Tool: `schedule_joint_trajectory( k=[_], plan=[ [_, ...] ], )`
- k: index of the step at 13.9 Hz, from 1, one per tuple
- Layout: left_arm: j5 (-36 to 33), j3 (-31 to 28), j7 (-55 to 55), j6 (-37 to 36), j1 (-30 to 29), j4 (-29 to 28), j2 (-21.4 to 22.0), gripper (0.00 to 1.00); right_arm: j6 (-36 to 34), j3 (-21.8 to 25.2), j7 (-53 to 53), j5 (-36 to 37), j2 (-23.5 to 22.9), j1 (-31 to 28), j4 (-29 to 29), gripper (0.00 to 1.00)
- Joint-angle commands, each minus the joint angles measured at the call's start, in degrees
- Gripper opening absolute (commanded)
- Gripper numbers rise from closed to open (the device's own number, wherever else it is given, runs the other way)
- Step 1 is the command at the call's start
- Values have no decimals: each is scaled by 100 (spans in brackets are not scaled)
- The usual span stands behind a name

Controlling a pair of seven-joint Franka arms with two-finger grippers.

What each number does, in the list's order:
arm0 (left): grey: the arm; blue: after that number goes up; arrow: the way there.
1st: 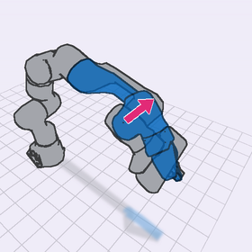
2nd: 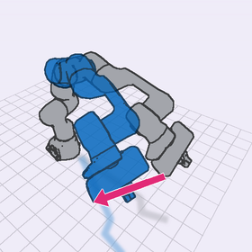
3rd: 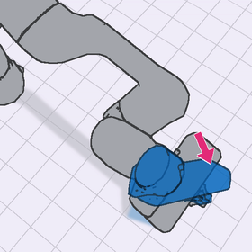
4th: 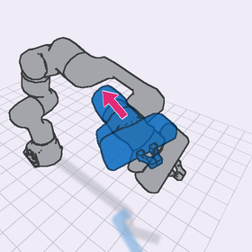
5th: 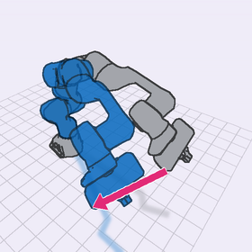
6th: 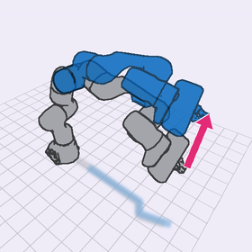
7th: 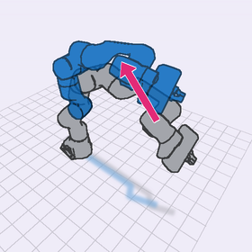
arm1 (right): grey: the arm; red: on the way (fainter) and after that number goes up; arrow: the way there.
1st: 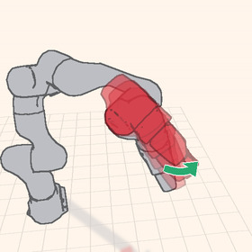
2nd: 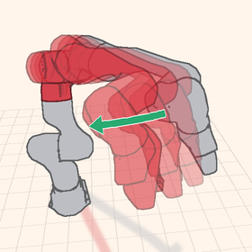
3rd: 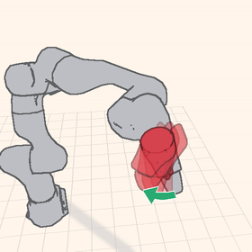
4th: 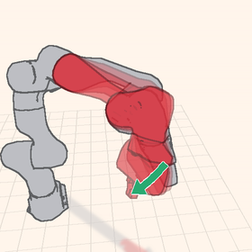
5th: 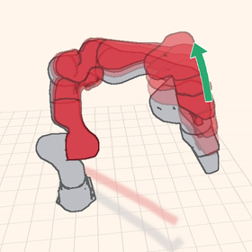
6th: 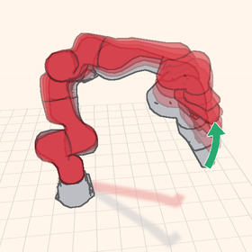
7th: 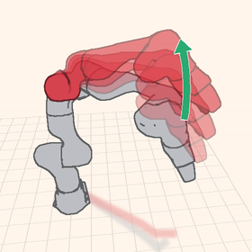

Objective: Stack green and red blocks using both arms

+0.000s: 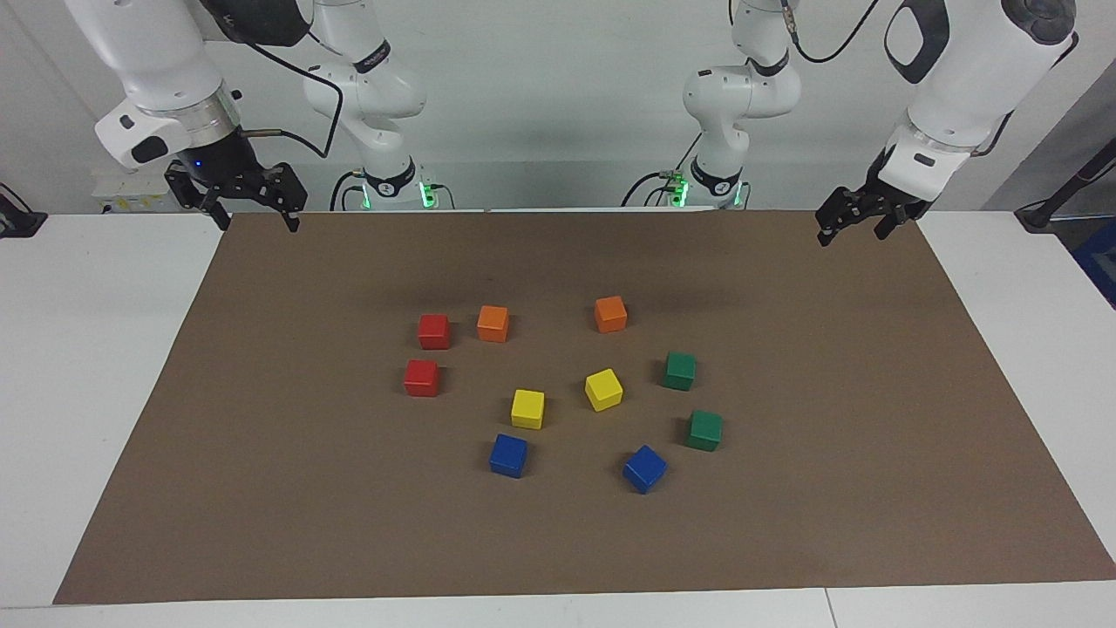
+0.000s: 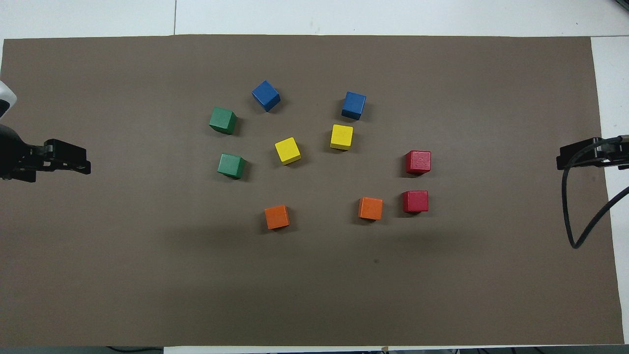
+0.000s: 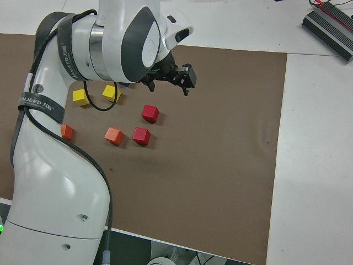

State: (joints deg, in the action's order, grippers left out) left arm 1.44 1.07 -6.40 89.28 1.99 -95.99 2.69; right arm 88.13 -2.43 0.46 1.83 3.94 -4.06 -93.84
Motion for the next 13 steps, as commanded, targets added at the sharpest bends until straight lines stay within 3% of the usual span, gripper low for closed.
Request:
schedule_joint_trajectory(
  k=[1, 5, 7, 9, 11, 13],
  plan=[
    [-100, 7, 69, -42, 3, 19, 65, 100, 55, -47, -37, 55, -33, -60, 32, 100],
    [-56, -1, 60, 237, -41, -69, 100, 100, 46, -47, -37, 55, -33, -60, 23, 100],
    [-56, -1, 357, 545, 12, -559, 301, 100, 29, -47, -28, 37, -33, -51, 15, 100],
    [-56, 60, 491, 1325, 134, -1313, 556, 100, 134, -55, 234, -24, 19, 1, -212, 100],
    [-56, 69, 509, 2029, 581, -1833, 505, 100, 658, -125, 699, -129, 46, 193, -677, 100],
    [48, 69, 509, 2496, 1029, -1958, 138, 100, 1597, -117, 1069, -174, 37, 458, -1370, 100]
  ],
)
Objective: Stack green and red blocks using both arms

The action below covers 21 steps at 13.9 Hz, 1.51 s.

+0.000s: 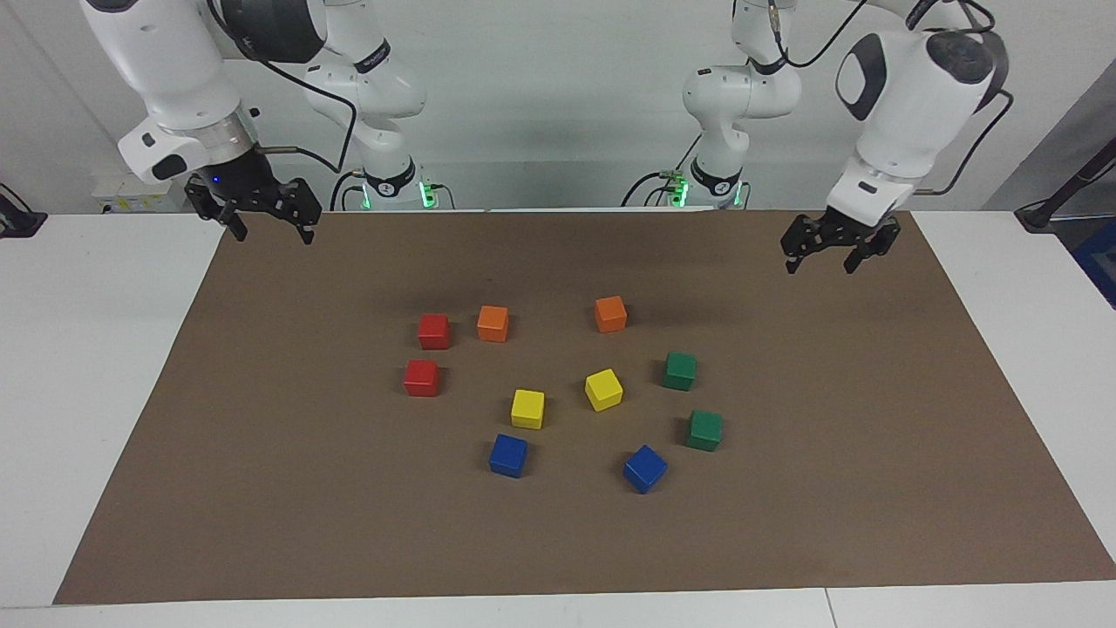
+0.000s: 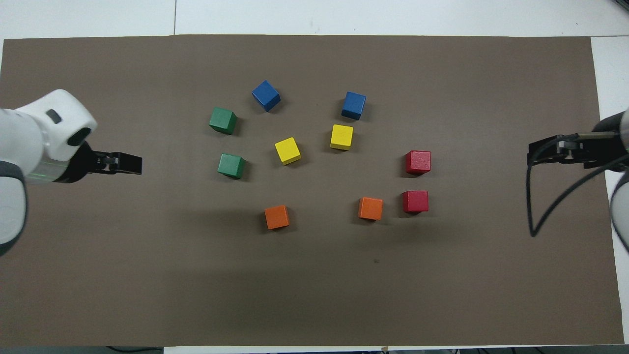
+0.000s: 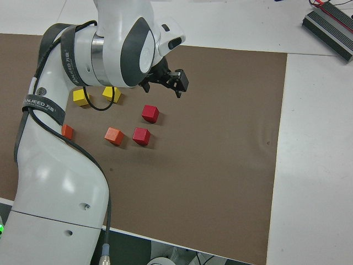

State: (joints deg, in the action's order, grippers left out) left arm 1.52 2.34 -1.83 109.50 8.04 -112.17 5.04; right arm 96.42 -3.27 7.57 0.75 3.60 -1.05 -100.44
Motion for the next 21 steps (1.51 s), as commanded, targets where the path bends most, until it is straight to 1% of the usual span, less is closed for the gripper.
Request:
schedule_joint_trajectory(
  k=[1, 3, 4, 6, 7, 9, 10, 11, 12, 13, 18, 19, 21],
  plan=[
    [111, -58, 60, 745, 627, -349, -353, 100, 1121, -42, 472, -74, 19, 288, -958, 100],
    [138, -58, 60, 1334, 988, -366, -819, 100, 1597, -34, 744, -75, -174, 604, -1284, 100],
    [138, -58, 60, 1511, 1050, -393, -977, 100, 1825, -34, 885, -75, -288, 762, -1442, 100],
    [138, -58, 51, 1985, 1226, -411, -1329, 100, 2501, -34, 1123, -75, -403, 930, -1899, 100],
    [138, -58, 43, 2222, 1244, -411, -1513, 100, 2626, -34, 1141, -75, -430, 1000, -1997, 100],
    [138, -66, -1, 2601, 1463, -402, -1813, 100, 2706, -34, 1237, -75, -579, 1220, -2024, 100],
    [129, -67, 7, 2690, 1473, -376, -1979, 100, 2889, -34, 1368, -75, -632, 1273, -2111, 100],
    [138, -67, 25, 2864, 1525, -375, -2085, 100, 3187, -34, 1396, -75, -641, 1335, -2338, 100],
    [129, -67, 42, 2901, 1525, -367, -2130, 100, 3459, -34, 1405, -75, -641, 1413, -2558, 100],
    [120, -75, 77, 2771, 1491, -314, -2122, 100, 3671, -34, 1413, -75, -641, 1458, -2743, 100],
    [120, -75, 86, 2804, 1525, -411, -2122, 100, 3761, -34, 1343, -75, -571, 1546, -3140, 100],
    [120, -75, 86, 2883, 1525, -437, -2139, 100, 3813, -34, 1343, -75, -562, 1546, -3184, 100],
    [120, -84, 122, 3303, 1534, -708, -2166, 100, 3954, -34, 1334, -75, -597, 1529, -3237, 100]
  ],
)
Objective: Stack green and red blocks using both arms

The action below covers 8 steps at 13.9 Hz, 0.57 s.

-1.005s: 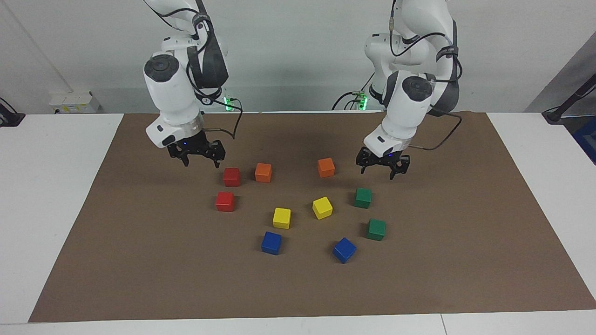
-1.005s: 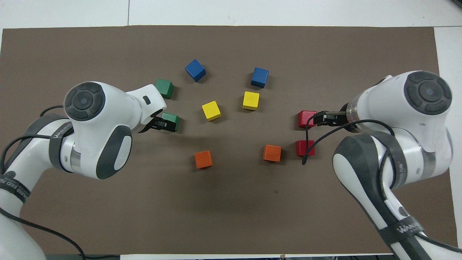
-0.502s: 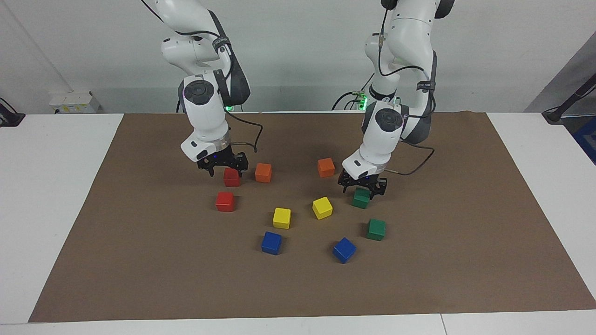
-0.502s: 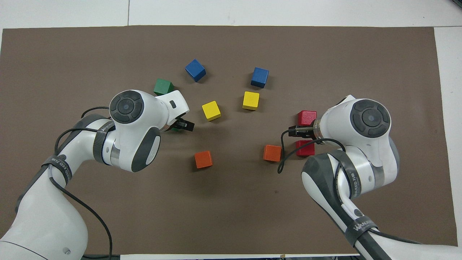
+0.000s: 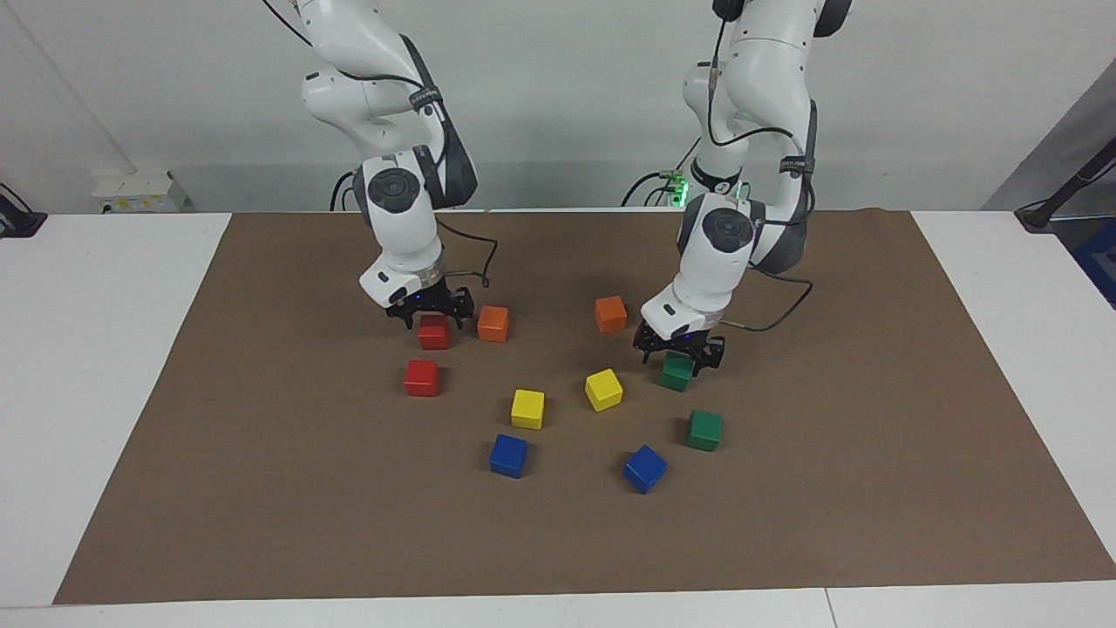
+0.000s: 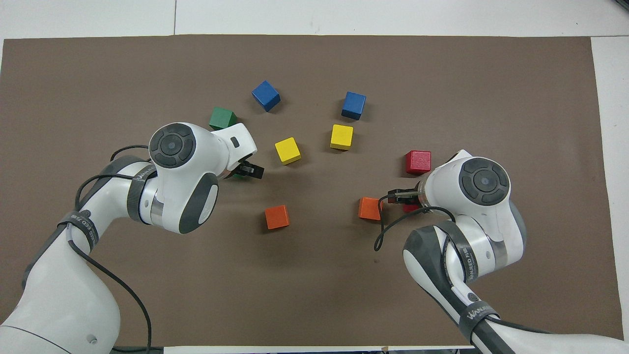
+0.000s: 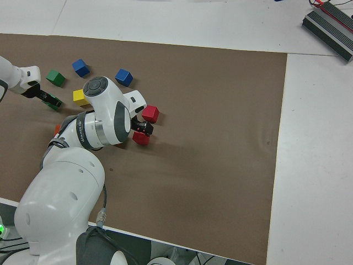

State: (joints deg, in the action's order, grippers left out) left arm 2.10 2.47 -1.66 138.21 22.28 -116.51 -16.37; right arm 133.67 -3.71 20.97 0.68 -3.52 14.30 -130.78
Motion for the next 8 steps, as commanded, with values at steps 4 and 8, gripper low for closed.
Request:
schedule_joint_trajectory(
  k=[4, 8],
  plan=[
    [63, -98, 114, 584, 109, -372, -41, 100, 494, 11, -14, -68, 54, -41, -308, 100],
    [10, -106, 114, 628, 109, -364, -103, 12, 599, 11, 4, -68, 45, -41, -466, 80]
  ],
)
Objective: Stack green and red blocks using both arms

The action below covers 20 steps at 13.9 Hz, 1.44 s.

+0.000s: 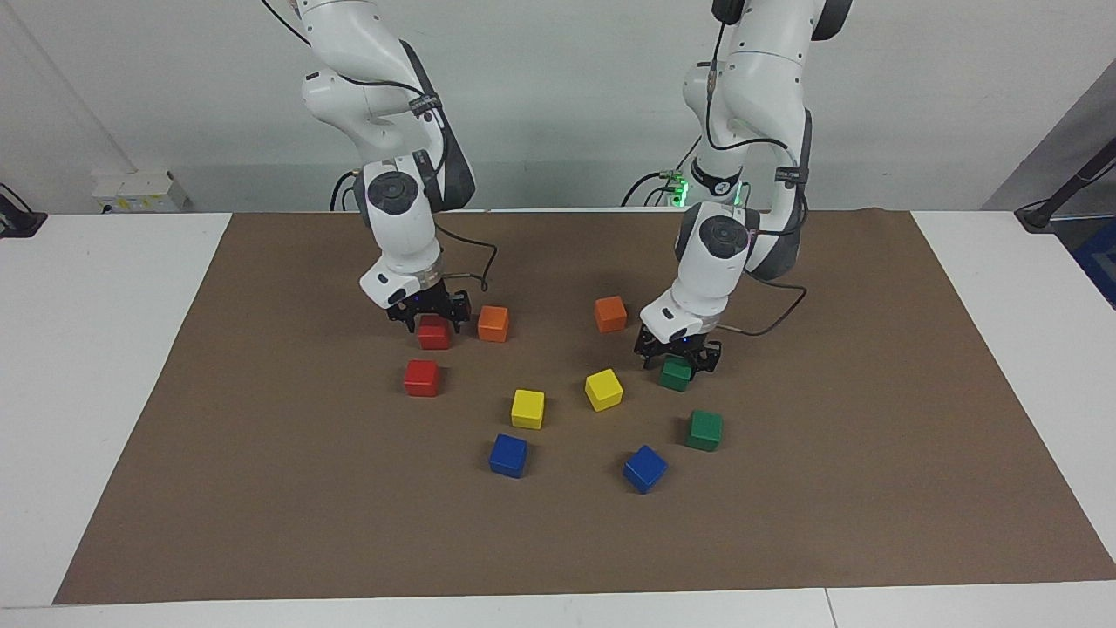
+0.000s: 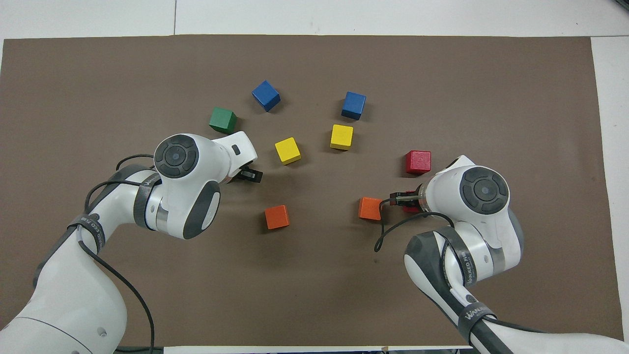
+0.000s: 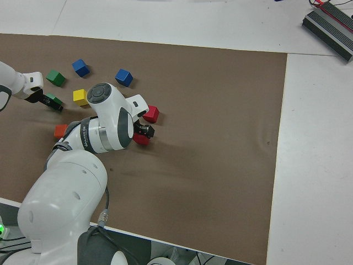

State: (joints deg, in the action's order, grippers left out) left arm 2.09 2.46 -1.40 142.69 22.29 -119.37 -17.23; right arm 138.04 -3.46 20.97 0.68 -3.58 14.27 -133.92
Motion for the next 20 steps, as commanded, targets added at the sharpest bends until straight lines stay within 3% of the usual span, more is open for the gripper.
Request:
schedule_joint_trajectory(
  k=[1, 3, 4, 6, 8, 9, 11, 14, 17, 20],
  plan=[
    [-16, -114, 96, 171, 101, -78, -17, 0, 153, -15, 13, -68, 59, -38, -152, 56],
    [-130, -114, 96, 93, 66, -25, -9, 0, 13, -15, 48, -68, 94, -38, -117, 3],
    [-130, -123, 105, -21, 22, -8, 52, 0, -179, -15, 39, -68, 138, -55, -21, 0],
    [-139, -132, 193, -773, -389, 307, 324, 0, -1089, 38, -257, -68, 200, -457, 670, 0],
    [-130, -132, 237, -1776, -1030, 589, 710, 0, -2181, 56, -1274, -68, 200, -1002, 1541, 0],
    [-139, -132, 376, -1936, -1407, 608, 851, 0, -2359, 56, -1810, -68, 226, -1414, 1727, 0],
    [-148, -149, 658, -1947, -2041, 573, 949, 0, -2274, 56, -2778, -68, 235, -2021, 1729, 0],
    [-157, -141, 756, -1859, -2850, 494, 958, 0, -1897, 65, -3361, -59, 121, -2497, 1642, 0],
    [-157, -141, 800, -1133, -3168, -84, 914, 0, -1080, 56, -3792, -59, -195, -2701, 1369, 0],
    [-157, -141, 1036, -656, -3301, -183, 608, 0, -702, 56, -3740, -68, -468, -2701, 1273, 0]
  ],
)
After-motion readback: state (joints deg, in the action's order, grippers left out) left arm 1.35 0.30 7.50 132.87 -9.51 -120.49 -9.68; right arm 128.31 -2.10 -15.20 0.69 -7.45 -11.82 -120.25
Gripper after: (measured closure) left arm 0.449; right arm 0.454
